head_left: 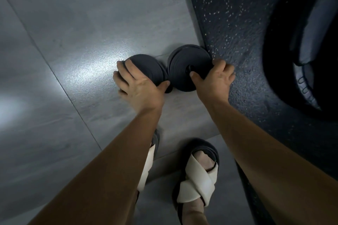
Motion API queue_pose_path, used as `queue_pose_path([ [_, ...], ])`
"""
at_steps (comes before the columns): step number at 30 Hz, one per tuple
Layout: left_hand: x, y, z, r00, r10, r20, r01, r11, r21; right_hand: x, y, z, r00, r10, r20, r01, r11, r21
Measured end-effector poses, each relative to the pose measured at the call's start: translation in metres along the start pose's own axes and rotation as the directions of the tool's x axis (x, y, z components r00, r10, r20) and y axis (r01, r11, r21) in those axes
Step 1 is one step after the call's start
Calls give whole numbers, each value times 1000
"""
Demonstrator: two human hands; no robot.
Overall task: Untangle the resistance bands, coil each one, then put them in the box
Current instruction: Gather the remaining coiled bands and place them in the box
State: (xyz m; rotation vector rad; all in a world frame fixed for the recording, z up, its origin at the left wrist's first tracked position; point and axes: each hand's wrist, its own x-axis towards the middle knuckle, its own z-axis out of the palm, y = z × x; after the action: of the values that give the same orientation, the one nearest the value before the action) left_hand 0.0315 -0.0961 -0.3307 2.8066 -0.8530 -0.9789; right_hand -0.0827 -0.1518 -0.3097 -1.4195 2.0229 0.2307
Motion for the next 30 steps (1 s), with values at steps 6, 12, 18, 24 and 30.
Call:
queue_pose_path([
  [6,5,-4,-2,1000,10,-10,-11,1000,-17,0,-5,8,993,117,16,-118,986,115],
  [12,4,-5,-2,999,-22,24,22,1000,-7,2,-7,8,970,238,54,-244,937,249],
  [18,6,-8,-4,999,-33,29,34,999,-27,-2,5,21,912,375,166,-402,738,543],
  [24,11,-11,-6,999,-37,10,38,999,-21,-13,15,23,913,308,268,-403,570,716],
  [30,15,-13,-19,993,8,115,-9,1000,8,-30,5,27,932,191,309,-357,327,875],
])
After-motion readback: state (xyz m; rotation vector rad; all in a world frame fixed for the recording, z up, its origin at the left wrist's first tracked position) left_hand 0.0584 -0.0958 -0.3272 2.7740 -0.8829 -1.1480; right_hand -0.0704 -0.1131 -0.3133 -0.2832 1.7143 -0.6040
